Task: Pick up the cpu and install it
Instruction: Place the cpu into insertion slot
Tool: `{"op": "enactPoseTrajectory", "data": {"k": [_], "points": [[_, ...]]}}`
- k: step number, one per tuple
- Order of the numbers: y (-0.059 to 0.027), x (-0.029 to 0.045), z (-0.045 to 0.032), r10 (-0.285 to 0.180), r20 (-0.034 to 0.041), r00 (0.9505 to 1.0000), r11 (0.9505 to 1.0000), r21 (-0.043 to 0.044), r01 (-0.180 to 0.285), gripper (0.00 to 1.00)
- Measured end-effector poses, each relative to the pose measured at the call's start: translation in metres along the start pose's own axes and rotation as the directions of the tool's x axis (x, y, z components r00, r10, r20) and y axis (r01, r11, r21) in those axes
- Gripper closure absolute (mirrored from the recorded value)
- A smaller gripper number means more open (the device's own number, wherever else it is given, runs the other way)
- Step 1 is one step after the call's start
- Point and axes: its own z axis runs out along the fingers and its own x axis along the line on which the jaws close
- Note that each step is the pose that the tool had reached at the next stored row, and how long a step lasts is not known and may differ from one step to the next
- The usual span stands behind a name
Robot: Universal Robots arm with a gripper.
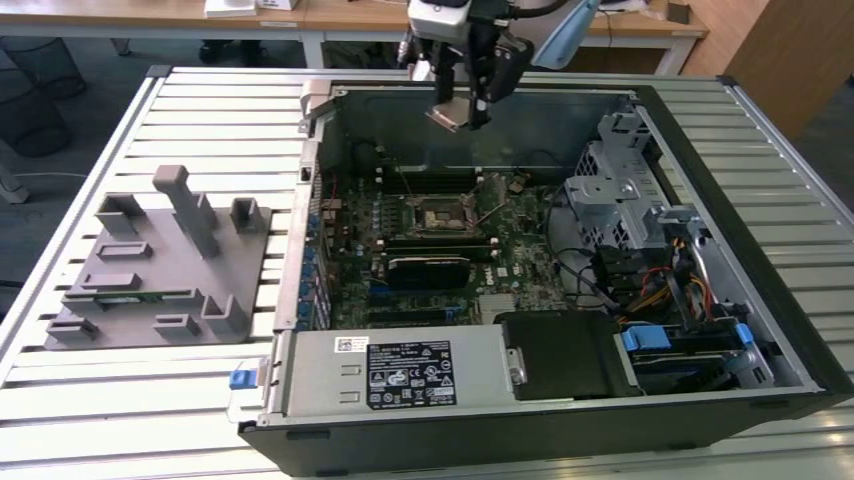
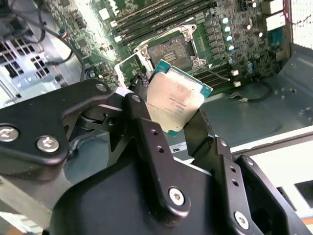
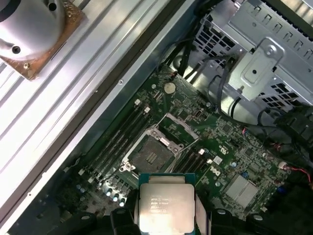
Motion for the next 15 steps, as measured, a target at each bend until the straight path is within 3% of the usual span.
{"op": "enactPoseTrajectory", "data": {"k": [5,9,13,14,15], "points": [[0.0001,0.0002,0.0020,0.071,0.0018,0.9975,0.9975,0.0023,-0.071,0.46],[0.0001,0.0004,0.0034,0.129,0.0037,0.9916,0.9916,0.0044,-0.129,0.46],[0.0001,0.0005,0.0060,0.199,0.0059,0.9800,0.9800,0.0065,-0.199,0.46],[0.0000,0.0006,0.0075,0.233,0.0070,0.9724,0.9723,0.0076,-0.233,0.46],[0.0000,0.0006,0.0082,0.250,0.0076,0.9683,0.9683,0.0081,-0.250,0.46]]}}
